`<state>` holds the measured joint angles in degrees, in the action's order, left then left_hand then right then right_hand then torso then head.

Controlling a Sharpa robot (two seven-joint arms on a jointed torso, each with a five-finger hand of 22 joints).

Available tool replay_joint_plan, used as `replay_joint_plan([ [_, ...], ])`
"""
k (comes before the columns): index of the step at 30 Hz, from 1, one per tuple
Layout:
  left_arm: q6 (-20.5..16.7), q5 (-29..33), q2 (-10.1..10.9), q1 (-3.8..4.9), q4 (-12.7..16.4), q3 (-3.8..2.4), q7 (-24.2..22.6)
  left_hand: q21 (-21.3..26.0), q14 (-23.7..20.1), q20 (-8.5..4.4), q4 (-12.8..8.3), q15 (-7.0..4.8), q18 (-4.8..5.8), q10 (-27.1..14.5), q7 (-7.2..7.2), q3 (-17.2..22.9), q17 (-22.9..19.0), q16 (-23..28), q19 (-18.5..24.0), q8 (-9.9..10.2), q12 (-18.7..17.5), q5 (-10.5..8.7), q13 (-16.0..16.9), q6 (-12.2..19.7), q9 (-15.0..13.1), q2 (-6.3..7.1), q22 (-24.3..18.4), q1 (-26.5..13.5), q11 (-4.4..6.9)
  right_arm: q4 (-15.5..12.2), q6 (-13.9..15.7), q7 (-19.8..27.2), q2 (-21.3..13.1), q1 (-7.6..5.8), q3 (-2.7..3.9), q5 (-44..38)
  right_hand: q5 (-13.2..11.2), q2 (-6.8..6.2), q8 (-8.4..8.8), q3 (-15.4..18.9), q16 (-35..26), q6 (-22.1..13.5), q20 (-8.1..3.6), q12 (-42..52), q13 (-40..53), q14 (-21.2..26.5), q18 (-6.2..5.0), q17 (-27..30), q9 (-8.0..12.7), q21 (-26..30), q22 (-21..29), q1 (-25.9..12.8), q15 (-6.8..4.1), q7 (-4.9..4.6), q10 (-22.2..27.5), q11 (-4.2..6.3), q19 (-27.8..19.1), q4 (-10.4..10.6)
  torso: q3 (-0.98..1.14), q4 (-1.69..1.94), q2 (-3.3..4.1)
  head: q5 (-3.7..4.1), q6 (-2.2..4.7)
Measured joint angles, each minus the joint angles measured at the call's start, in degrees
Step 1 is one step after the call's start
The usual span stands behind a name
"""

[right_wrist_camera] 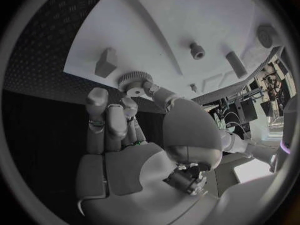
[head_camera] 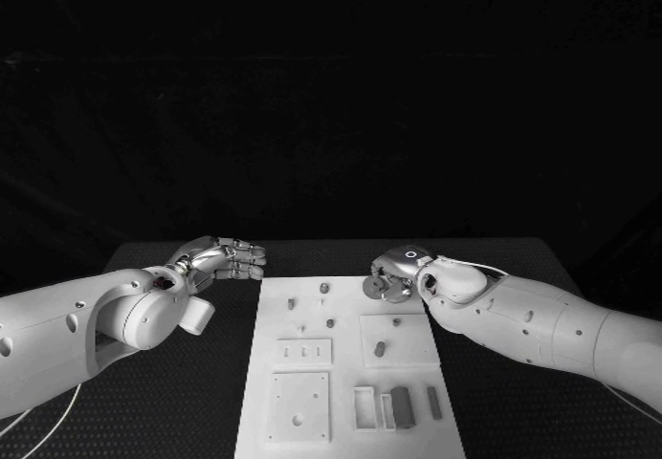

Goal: Assemble the parts on the task board

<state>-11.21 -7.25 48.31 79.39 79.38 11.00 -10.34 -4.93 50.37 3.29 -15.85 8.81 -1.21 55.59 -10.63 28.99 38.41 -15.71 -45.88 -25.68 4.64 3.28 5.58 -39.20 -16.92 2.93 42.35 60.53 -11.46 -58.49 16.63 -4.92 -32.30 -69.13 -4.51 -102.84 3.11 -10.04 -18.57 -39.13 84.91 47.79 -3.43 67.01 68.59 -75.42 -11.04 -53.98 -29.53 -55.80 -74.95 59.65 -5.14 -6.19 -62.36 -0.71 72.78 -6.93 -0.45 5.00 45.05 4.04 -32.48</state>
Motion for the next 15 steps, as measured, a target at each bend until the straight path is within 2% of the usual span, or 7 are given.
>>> replay_joint_plan([
  [8, 0.0, 0.0, 0.2, 0.0, 0.0, 0.0, 0.0, 0.0, 0.0, 0.0, 0.0, 0.0, 0.0, 0.0, 0.0, 0.0, 0.0, 0.0, 0.0, 0.0, 0.0, 0.0, 0.0, 0.0, 0.0, 0.0, 0.0, 0.0, 0.0, -2.3, 1.4, -1.1, -1.2, 0.45, -0.07, -0.5, 0.0, -0.1, -0.27, 0.1, 0.0, 0.7, 0.19, 0.0, -0.1, 0.1, -0.01, -0.1, -0.1, 0.0, 0.0, -0.1, -0.3, 0.37, -0.2, 0.2, 0.2, 0.1, 0.02, -0.03, 0.01, -0.07, 0.1],
  [12, 0.0, 0.0, 0.3, 0.0, 0.1, 0.0, 0.0, 0.0, 0.0, 0.0, 0.0, 0.0, 0.01, 0.0, 0.0, 0.0, 0.0, 0.0, 0.0, 0.0, 0.0, 0.0, 0.0, 0.0, 0.0, 0.0, 0.0, 0.0, 0.0, -4.4, 1.9, -2.0, -2.1, 0.55, 0.26, -1.2, 0.0, -0.16, -0.85, 0.1, 0.0, 1.7, 0.19, 0.0, -0.3, 0.0, -0.12, -0.3, -0.6, 0.0, 0.0, -0.1, -0.39, 1.05, -0.4, 0.21, 0.2, 0.1, 0.01, -0.09, 0.02, -0.07, 0.21],
  [15, 0.0, 0.0, 0.4, 0.01, 0.2, 0.0, 0.0, 0.0, 0.0, 0.0, 0.0, 0.0, 0.0, 0.0, 0.0, 0.0, 0.0, 0.0, 0.0, 0.0, 0.0, 0.0, 0.0, 0.0, 0.0, 0.0, 0.0, 0.0, 0.0, -6.3, 2.3, -2.7, -2.5, 0.37, 0.76, -2.0, 0.0, -0.16, -0.85, -0.2, 0.0, 1.8, 0.19, 0.0, -0.4, 0.0, -0.13, -0.3, -0.5, 0.0, 0.0, -0.1, -0.39, 1.05, -0.4, 0.21, 0.2, 0.3, 0.01, -0.13, 0.02, -0.07, 0.29],
])
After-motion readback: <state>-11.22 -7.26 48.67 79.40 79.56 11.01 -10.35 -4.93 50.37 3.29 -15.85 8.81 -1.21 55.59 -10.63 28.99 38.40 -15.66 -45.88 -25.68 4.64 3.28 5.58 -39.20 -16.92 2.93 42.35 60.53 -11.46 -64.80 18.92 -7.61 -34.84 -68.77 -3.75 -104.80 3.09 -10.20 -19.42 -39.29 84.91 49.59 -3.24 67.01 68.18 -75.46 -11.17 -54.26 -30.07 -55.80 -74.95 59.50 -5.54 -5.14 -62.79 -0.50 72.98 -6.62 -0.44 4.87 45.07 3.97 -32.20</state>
